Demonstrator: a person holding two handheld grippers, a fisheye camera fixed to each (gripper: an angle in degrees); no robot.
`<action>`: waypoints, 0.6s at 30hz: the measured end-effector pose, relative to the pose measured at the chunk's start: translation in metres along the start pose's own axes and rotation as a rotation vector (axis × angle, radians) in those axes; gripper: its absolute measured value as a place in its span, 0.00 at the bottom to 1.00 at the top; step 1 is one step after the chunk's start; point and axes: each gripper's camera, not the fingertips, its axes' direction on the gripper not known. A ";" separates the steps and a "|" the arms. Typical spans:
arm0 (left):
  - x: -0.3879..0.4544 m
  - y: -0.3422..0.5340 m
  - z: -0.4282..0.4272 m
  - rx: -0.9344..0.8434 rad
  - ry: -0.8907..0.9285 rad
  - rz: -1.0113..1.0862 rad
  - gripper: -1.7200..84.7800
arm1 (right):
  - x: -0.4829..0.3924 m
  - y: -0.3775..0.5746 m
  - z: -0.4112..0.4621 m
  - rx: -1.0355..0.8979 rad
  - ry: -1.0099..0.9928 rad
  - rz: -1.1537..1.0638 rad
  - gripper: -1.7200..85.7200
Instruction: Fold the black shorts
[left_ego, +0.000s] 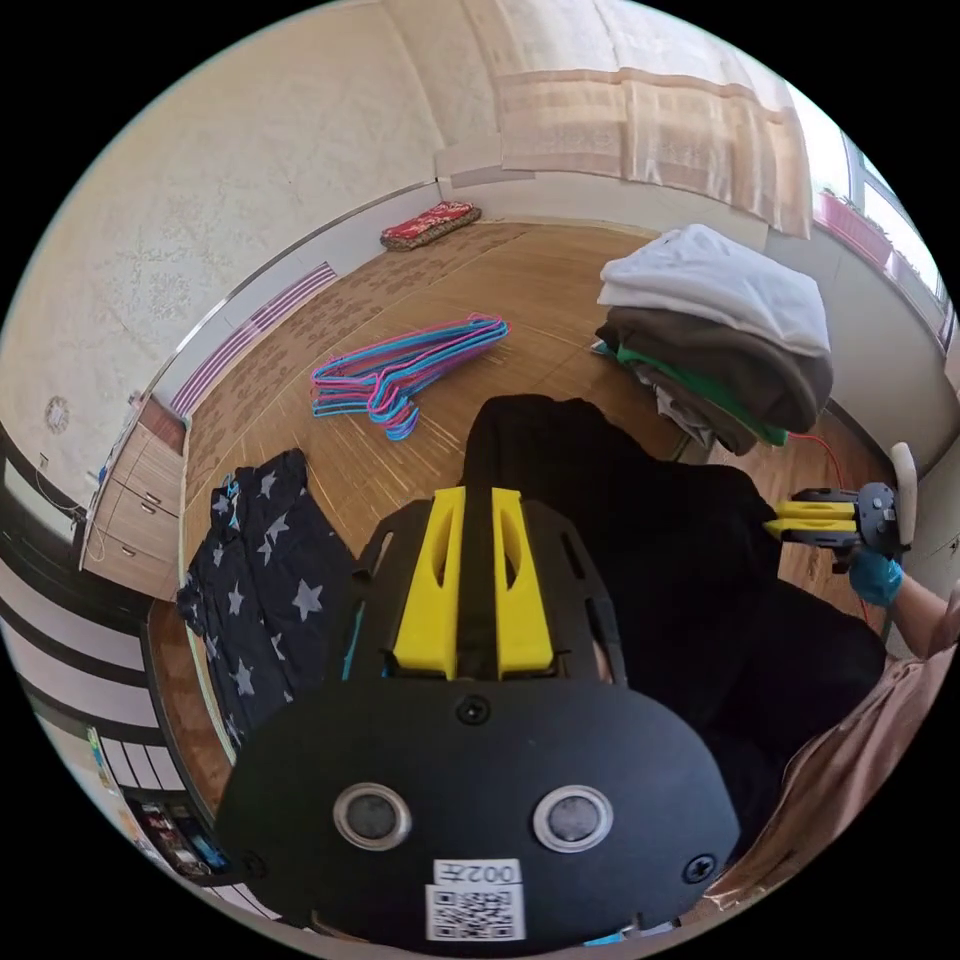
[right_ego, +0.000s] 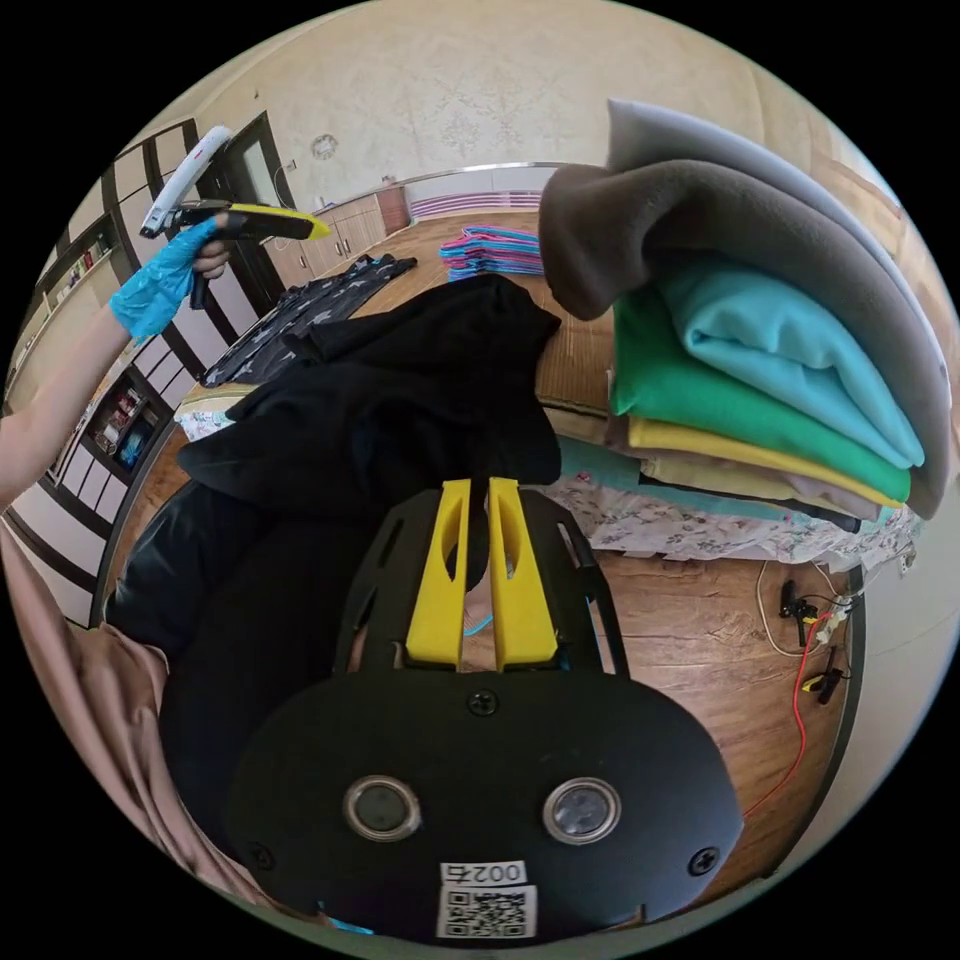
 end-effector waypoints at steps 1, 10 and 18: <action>-0.005 0.018 -0.004 -0.015 0.014 -0.022 0.03 | 0.001 0.001 -0.003 -0.001 0.015 -0.003 0.05; -0.014 0.165 -0.032 -0.109 0.085 -0.245 0.06 | -0.007 0.001 -0.033 0.073 -0.092 -0.124 0.08; 0.013 0.244 -0.047 -0.121 0.234 -0.177 0.10 | -0.069 -0.009 -0.052 0.077 -0.265 -0.412 0.11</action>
